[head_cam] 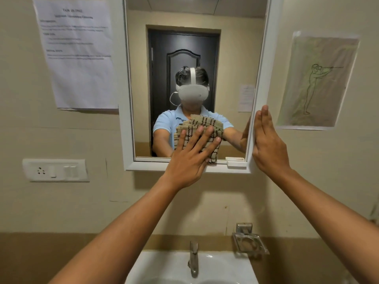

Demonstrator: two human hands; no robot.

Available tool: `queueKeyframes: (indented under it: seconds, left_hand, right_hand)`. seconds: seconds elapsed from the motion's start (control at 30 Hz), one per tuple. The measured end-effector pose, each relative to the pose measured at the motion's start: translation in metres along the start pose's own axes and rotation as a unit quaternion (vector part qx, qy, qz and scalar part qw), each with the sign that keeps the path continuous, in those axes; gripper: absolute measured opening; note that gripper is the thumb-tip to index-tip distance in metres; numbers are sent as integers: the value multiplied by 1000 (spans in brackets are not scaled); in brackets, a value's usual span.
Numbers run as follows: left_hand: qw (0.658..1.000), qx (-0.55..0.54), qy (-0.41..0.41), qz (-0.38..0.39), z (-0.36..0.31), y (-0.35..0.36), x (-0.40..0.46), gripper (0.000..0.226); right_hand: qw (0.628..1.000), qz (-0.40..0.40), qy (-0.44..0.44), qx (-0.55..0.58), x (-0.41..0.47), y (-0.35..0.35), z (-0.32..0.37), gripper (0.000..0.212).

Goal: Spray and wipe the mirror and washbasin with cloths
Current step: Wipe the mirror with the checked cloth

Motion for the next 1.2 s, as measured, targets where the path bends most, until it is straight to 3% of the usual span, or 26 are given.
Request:
queueKeyframes:
  seconds: [0.53,0.67,0.8,1.0,1.2]
  left_hand:
    - [997,64,-14,32,104,-36,-61,60]
    - [994,67,-81,18,95,-33,-72,62]
    - [993,61,-96,20,85,-32,-86,72]
    - [994,67,-84,30,51,-18,-89,85]
    - [999,43,-23,10,-7,3,-52,90]
  right_hand:
    - [999,-2,36,9,1,-8,23,68]
    - [999,6,31,8,0,-6,16,67]
    - [999,20,27,7,-5,3,4,78]
    - [999,37,23,22,-8,18,-8,92]
    - [999,41,15,23,-10,8,-6,84]
Point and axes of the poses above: each hand's wrist, its own x-axis towards the middle knuckle, its own y-axis out of the palm, z = x × y, the point moved 3 cm from there along x, towards the middle knuckle, and after that the axes turned 15 degrees about -z, right-handed, at the moved point
